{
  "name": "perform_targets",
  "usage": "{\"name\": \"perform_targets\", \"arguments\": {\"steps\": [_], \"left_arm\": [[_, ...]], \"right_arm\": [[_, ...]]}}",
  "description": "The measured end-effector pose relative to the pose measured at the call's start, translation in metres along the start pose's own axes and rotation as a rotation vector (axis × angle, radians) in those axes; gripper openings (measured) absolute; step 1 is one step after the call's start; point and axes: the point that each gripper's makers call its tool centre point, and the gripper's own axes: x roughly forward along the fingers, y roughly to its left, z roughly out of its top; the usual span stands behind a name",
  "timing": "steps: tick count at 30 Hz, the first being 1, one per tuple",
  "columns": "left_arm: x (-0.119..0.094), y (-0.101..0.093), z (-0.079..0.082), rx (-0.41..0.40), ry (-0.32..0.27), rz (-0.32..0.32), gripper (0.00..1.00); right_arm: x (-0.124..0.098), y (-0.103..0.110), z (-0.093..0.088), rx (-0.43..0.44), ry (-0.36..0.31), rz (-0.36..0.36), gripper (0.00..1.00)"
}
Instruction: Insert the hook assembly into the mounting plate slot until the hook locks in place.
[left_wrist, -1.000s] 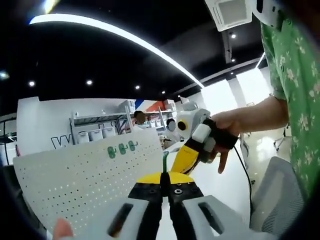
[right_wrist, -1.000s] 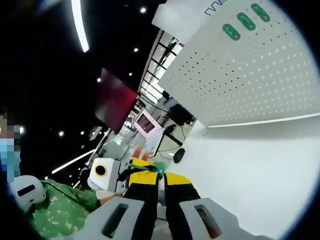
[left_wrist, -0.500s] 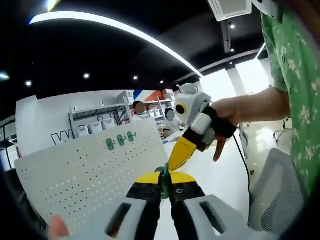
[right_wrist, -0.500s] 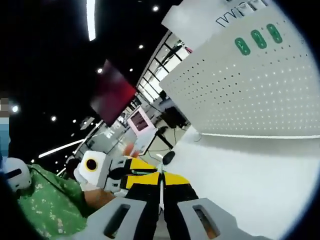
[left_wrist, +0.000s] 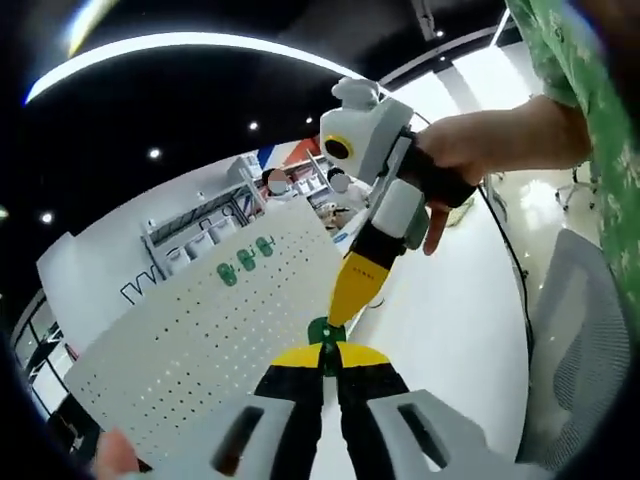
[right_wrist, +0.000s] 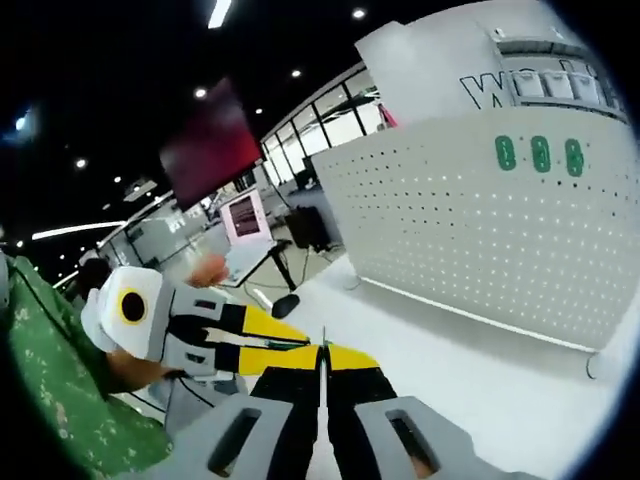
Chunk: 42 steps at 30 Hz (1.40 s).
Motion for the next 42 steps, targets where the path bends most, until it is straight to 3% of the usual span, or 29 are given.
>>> {"name": "perform_targets", "arguments": {"steps": [7,15,22,28,39,42], "left_arm": [[0.005,0.005,-0.005,-0.006,0.037,0.02,0.04],[0.006,0.005,-0.009,-0.058,0.04,0.009,0.04],[0.007,0.002,-0.011,-0.01,0.057,0.008,0.04],[0.007,0.006,-0.009,-0.066,0.032,0.01,0.04],[0.008,0.005,-0.008,-0.045,0.006,0.013,0.03],[0.008,0.004,-0.009,-0.072,0.001,0.015,0.03]], "right_arm": [[0.0,-0.003,0.003,-0.011,-0.001,-0.016,0.0],[0.0,-0.004,0.002,-0.012,0.002,-0.017,0.0],[0.001,-0.003,0.001,-0.042,0.025,-0.03,0.0],[0.001,-0.005,0.002,-0.04,0.021,-0.031,0.0],[0.001,-0.005,0.002,-0.044,0.019,-0.033,0.0],[0.001,-0.004,0.001,-0.057,0.017,-0.034,0.0]]}}
